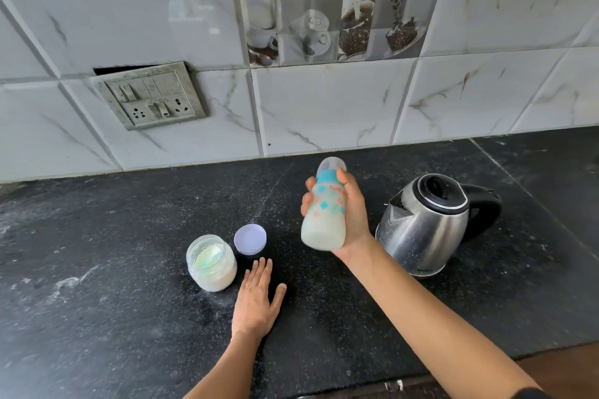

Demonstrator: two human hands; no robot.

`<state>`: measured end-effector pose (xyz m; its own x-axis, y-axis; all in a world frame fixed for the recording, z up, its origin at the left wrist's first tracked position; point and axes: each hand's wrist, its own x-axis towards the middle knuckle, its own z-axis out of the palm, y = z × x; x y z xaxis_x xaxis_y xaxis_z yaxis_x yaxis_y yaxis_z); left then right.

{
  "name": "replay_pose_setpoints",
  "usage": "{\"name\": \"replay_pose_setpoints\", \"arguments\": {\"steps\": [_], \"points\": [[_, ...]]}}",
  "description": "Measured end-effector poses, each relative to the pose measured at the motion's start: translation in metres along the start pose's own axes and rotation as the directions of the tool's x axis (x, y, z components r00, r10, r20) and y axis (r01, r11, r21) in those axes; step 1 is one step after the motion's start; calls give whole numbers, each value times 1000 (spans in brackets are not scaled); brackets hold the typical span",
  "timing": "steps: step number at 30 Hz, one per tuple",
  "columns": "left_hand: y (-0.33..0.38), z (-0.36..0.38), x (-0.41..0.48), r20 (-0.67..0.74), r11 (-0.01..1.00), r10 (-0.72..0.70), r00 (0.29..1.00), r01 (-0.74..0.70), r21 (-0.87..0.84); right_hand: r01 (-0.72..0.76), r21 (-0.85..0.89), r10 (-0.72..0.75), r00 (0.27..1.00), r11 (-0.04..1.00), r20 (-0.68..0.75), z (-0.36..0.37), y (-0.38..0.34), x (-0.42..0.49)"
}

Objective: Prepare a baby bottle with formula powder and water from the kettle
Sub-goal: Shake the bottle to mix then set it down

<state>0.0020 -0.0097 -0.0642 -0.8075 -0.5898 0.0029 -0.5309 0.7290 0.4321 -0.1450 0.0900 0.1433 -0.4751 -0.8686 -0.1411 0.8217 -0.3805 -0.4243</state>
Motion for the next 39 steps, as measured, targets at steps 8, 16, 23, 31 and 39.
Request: {"name": "replay_pose_setpoints", "arguments": {"steps": [8,16,23,31,39], "points": [[-2,1,1,-2,1000,-9,1000,9,10,35,-79,-31,998,996,53,6,-8,-4],[-4,3,2,6,1000,-6,1000,6,19,14,-164,4,994,986,110,-2,-2,-8],[-4,3,0,3,1000,-5,1000,5,15,47,-85,-46,999,995,7,-6,-10,-2],[-5,5,1,11,1000,-7,1000,7,-2,-2,-57,0,999,998,-32,4,-16,-4],[-4,4,1,20,1000,-11,1000,11,-14,2,-17,-2,1000,1000,-27,13,-17,0]]}}
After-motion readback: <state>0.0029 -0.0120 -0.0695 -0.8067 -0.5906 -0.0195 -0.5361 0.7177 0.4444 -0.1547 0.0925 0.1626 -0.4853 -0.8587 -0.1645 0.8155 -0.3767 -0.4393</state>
